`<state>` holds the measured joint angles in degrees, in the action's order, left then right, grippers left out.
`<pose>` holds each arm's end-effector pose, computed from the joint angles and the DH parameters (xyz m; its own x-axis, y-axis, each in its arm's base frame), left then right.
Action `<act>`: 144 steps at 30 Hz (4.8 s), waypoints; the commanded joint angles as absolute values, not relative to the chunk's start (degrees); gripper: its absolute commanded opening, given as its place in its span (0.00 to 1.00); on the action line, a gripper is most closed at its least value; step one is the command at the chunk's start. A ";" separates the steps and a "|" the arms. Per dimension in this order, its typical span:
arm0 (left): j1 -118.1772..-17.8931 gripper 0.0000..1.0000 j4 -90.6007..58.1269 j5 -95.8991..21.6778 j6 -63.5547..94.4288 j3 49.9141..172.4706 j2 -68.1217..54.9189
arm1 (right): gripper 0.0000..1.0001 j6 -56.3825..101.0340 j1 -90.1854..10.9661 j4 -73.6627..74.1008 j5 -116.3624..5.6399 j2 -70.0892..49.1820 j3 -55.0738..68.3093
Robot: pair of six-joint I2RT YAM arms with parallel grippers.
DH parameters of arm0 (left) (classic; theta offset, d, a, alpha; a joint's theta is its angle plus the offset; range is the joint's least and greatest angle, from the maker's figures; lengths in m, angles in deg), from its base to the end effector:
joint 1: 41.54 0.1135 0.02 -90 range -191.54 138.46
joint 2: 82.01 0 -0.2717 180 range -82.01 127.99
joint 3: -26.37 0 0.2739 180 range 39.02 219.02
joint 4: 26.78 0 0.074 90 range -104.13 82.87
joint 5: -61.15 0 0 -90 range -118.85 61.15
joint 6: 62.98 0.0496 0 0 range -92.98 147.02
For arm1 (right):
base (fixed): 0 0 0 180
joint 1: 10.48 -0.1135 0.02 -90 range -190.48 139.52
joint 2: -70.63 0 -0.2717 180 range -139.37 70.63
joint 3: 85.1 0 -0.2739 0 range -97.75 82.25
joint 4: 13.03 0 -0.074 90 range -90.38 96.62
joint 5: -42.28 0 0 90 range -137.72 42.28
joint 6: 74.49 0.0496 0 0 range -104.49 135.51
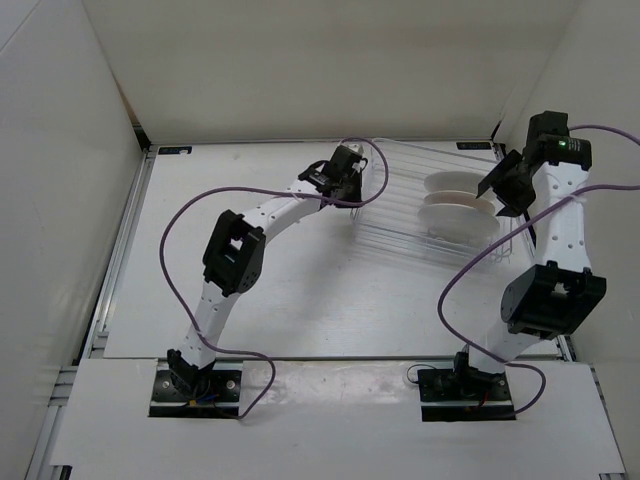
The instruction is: Unload the plates from the dish rack
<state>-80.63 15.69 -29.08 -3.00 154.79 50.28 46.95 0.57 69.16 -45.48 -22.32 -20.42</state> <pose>0.4356 -0.3542 0.2066 -0.8027 0.0075 -0.5963 0.2669 0.8987 -0.3479 0.3425 -0.0689 0.3823 -0.6139 0.6509 -0.4465 0.6224 0.7471 0.2334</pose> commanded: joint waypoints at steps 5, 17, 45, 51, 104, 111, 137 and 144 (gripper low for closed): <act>-81.35 0.00 18.83 -26.31 -17.53 137.65 42.10 | 0.64 44.61 0.68 65.82 -54.83 -18.06 -15.49; -83.63 0.00 18.30 -15.76 -26.07 129.46 36.91 | 0.68 56.43 1.47 69.32 -58.34 -16.30 -13.46; -84.60 0.00 16.36 -16.10 -23.08 130.16 40.24 | 0.61 61.83 0.77 76.18 -65.21 -36.79 -22.98; -84.69 0.00 16.98 -17.95 -22.03 132.45 41.48 | 0.49 59.39 0.94 72.57 -64.24 -36.06 -18.55; -84.43 0.00 22.16 -21.29 -17.02 136.14 44.12 | 0.00 68.84 6.48 67.06 -107.11 -32.41 -34.14; -84.07 0.00 24.01 -22.87 -15.88 137.55 44.03 | 0.00 59.90 5.60 65.01 -108.72 -24.83 -34.40; -82.32 0.00 31.48 -26.04 -12.18 146.51 45.17 | 0.00 53.36 -2.57 67.75 -83.40 47.48 48.48; -82.32 0.00 31.83 -25.25 -11.22 143.53 43.42 | 0.00 54.09 -2.66 61.35 -76.55 48.39 60.08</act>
